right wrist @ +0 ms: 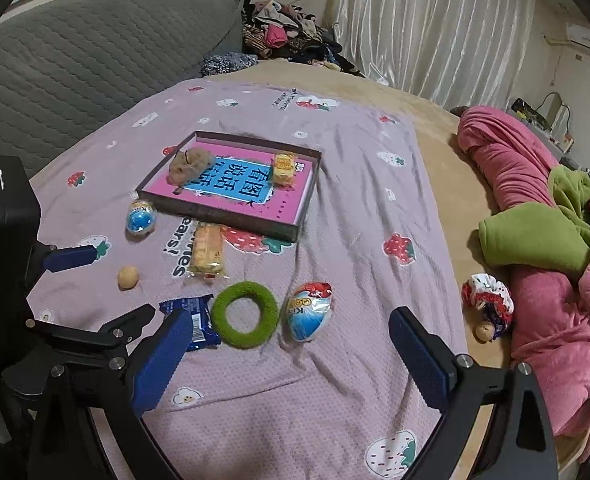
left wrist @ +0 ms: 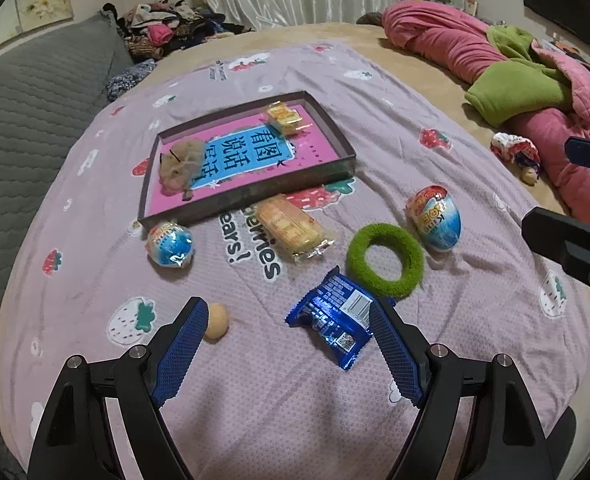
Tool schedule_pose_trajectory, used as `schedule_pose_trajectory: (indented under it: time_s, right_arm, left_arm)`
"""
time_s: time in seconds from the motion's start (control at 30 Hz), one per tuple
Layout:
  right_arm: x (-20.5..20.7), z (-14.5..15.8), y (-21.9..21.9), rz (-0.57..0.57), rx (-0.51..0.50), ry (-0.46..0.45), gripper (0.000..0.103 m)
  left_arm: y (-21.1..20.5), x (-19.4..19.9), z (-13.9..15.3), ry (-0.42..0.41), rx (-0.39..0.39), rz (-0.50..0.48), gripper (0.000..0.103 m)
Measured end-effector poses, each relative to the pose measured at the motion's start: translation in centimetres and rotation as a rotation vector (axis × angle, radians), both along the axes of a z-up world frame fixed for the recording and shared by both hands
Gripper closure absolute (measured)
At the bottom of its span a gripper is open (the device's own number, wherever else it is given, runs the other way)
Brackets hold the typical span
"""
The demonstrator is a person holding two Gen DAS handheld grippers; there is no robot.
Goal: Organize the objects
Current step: 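Withdraw both tools and move toward the blue packet and chocolate egg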
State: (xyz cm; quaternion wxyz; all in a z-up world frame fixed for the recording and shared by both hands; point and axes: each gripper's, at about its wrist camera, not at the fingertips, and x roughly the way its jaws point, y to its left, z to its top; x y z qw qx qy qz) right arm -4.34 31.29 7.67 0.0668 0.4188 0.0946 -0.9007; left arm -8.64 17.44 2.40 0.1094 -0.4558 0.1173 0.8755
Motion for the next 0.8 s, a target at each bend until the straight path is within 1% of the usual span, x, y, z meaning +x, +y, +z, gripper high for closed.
schedule_pose_trajectory:
  time_s: [0.23,0.6,0.8]
  right_arm:
    - [-0.3,-0.8,0.8,-0.015,-0.006,-0.013,0.004]
    - [-1.1,-2.8,1.4,-0.040,-0.026,-0.041,0.004]
    - [-1.6,-4.0,1.7,-0.044,-0.036,-0.061,0.004]
  left_arm:
    - [0.2,0.1,-0.7,-0.010,-0.005,-0.007,0.019]
    - [-0.3,0.4,-2.0,-0.011,0.016,-0.027,0.019]
    - [-0.7,0.4,-3.4,-0.010,0.053,-0.049,0.019]
